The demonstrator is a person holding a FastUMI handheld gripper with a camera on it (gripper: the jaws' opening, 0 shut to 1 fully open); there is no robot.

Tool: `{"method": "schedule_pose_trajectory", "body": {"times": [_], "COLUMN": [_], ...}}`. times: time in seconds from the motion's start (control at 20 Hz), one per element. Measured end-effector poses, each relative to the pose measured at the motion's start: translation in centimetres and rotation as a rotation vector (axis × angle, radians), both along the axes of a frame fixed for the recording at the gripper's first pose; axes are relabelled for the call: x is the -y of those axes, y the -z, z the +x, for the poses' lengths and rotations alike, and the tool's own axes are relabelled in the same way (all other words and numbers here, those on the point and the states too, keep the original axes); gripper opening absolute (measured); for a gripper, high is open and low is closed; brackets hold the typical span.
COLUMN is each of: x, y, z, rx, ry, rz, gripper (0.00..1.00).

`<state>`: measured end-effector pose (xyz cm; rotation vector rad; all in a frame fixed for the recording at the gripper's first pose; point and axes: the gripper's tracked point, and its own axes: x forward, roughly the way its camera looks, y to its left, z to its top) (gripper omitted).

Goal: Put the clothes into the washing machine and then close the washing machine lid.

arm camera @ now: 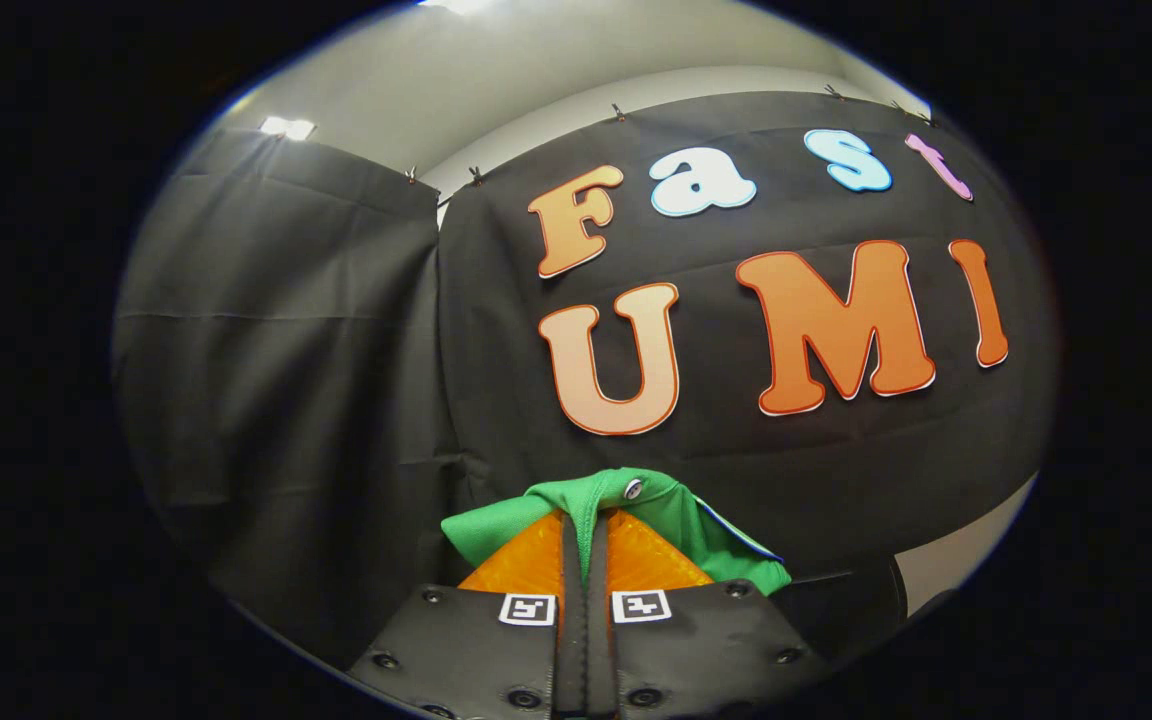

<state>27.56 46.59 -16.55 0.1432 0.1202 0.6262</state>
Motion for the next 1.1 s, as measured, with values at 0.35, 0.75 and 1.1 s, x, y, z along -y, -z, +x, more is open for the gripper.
{"method": "schedule_pose_trajectory", "body": {"times": [0.35,0.75,1.1], "x": [1.2,2.9,3.0], "y": [19.2,34.7,35.3], "z": [-3.8,-4.6,-4.1], "rx": [-0.292,-0.707,-0.747], "ry": [0.037,0.190,0.177], "rz": [-0.181,-0.305,-0.346], "gripper": [0.08,0.08,0.43]}}
